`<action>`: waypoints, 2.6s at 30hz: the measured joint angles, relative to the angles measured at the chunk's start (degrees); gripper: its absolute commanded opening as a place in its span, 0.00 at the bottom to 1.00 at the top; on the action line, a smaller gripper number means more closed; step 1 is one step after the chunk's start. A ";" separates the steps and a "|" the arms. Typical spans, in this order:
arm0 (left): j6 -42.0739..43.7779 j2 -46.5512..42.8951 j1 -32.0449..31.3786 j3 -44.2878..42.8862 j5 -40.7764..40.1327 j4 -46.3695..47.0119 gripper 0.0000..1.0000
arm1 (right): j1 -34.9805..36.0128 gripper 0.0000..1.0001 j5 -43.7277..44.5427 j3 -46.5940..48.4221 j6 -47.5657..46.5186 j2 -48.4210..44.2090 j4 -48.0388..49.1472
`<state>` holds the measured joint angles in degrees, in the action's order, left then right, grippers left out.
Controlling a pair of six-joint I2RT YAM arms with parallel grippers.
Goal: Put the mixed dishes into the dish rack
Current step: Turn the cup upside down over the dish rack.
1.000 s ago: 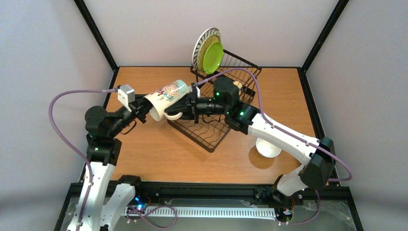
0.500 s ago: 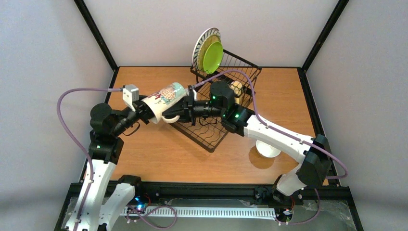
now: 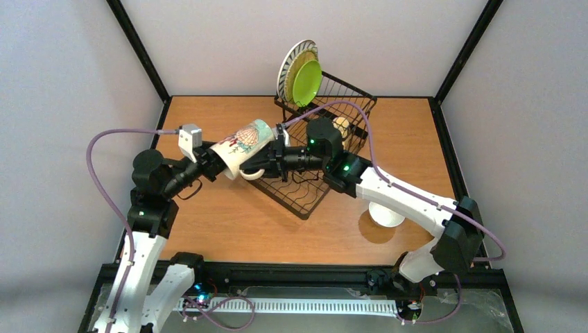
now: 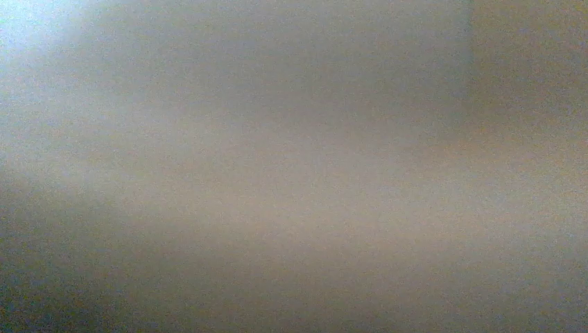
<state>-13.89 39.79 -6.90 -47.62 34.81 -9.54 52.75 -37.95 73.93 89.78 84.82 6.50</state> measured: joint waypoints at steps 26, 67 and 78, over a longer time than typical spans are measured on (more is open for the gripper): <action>0.26 -1.70 0.00 1.53 -5.79 -7.30 0.84 | -7.48 0.02 0.00 -0.46 -9.18 -0.35 -8.15; -15.56 0.13 0.00 -0.07 -18.73 -20.50 0.72 | -4.04 0.02 42.18 3.50 -73.00 8.37 -35.58; -17.29 1.27 0.00 0.04 -17.88 -19.06 0.72 | -3.08 0.02 60.28 1.22 -77.88 11.76 -29.66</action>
<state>-31.18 41.06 -6.90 -47.57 16.93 -28.60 49.67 22.33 75.16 11.90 96.57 -23.16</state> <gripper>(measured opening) 0.720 0.324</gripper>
